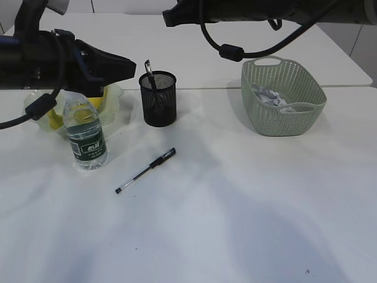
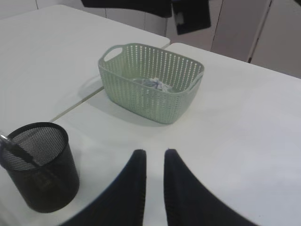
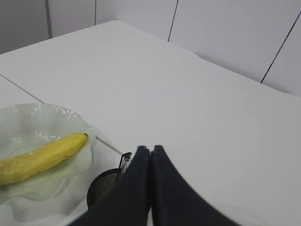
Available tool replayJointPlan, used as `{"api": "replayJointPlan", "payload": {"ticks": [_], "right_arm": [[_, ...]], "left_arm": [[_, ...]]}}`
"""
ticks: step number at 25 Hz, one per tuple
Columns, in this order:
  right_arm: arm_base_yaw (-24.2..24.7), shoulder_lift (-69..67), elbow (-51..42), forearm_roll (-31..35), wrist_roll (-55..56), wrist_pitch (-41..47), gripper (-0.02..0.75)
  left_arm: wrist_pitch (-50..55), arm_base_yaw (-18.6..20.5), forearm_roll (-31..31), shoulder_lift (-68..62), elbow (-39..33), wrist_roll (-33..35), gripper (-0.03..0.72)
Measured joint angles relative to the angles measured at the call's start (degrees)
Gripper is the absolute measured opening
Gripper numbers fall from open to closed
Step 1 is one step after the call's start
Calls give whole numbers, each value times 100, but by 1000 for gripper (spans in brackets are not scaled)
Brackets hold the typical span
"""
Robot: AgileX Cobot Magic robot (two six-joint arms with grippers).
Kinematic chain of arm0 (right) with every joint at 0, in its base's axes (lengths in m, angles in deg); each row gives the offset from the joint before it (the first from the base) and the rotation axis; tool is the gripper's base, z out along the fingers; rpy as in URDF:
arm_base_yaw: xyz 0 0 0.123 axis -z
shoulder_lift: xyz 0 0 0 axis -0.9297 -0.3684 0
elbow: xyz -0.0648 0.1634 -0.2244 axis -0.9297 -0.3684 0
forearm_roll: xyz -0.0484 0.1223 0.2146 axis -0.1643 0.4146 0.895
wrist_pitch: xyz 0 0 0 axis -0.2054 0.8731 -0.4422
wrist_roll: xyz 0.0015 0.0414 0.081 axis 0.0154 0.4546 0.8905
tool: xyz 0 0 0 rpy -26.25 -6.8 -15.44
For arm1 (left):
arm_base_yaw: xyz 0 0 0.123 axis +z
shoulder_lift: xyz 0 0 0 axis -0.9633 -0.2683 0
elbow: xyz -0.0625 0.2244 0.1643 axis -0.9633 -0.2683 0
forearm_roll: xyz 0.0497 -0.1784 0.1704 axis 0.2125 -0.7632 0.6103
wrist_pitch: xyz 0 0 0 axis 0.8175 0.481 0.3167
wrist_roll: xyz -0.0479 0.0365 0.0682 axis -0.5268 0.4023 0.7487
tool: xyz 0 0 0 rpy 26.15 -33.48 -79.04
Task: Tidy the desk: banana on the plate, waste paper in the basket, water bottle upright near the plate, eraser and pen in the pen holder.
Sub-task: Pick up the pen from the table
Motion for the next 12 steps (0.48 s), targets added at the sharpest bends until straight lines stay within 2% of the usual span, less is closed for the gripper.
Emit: {"api": "replayJointPlan", "payload": {"ticks": [7,12], "right_arm": [[0,0,0,0,0,13,-16],[0,0,0,0,0,17,-16]], "left_arm": [[-570,0,0,0,14,-11,87],[-1125,0,0,0,296,-211,89]]}}
